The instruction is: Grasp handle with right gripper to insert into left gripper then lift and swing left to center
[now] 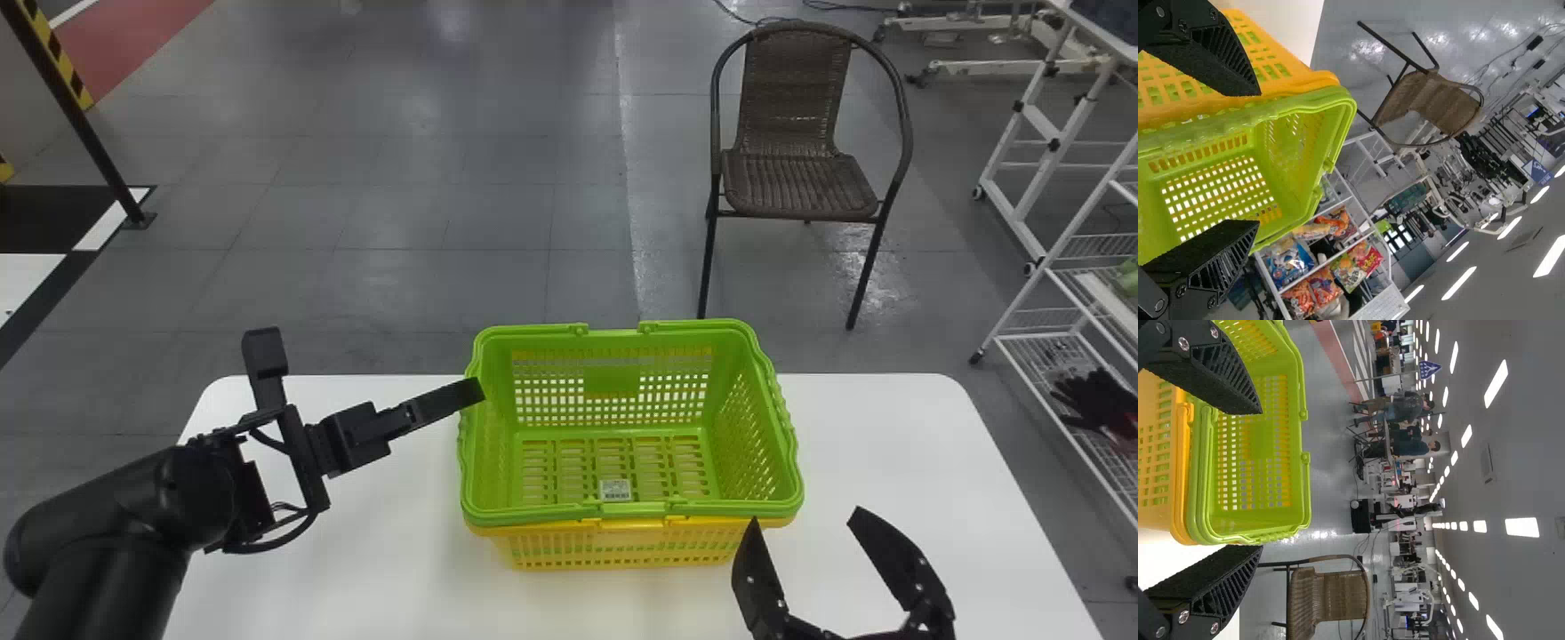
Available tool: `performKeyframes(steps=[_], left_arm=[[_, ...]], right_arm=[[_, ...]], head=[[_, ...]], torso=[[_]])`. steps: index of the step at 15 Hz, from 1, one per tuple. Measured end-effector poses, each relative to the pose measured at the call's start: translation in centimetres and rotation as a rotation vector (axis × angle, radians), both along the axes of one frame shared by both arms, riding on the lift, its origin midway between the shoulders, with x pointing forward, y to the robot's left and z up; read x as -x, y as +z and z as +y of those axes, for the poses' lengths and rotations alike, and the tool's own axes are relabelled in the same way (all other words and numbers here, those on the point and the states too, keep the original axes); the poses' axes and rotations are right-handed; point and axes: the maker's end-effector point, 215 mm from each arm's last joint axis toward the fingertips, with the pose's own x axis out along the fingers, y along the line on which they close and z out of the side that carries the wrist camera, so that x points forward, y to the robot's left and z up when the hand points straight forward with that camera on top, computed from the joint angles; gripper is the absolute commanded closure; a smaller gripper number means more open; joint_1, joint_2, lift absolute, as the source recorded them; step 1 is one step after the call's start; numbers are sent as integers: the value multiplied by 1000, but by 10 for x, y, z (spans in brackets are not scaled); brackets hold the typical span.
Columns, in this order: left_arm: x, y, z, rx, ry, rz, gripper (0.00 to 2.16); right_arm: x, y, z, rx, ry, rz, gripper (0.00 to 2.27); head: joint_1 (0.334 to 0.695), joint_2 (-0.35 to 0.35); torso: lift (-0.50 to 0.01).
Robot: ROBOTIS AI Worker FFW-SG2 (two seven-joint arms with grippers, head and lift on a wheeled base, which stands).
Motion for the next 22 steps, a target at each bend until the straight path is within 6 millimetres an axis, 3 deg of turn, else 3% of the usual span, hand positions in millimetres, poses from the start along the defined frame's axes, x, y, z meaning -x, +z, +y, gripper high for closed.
performKeyframes(steps=[7, 14, 22], left_arm=[[3, 0, 10, 81, -19, 70, 124], [12, -7, -5, 102, -54, 123, 124], [21, 4, -18, 169, -89, 174, 124]], right_arm=[[0, 2, 0, -2, 0, -9, 87], [0, 2, -1, -3, -1, -12, 87], [0, 1, -2, -3, -3, -10, 87]], head=[[695, 44], [695, 27], [695, 9]], torso=[[0], [0], [0]])
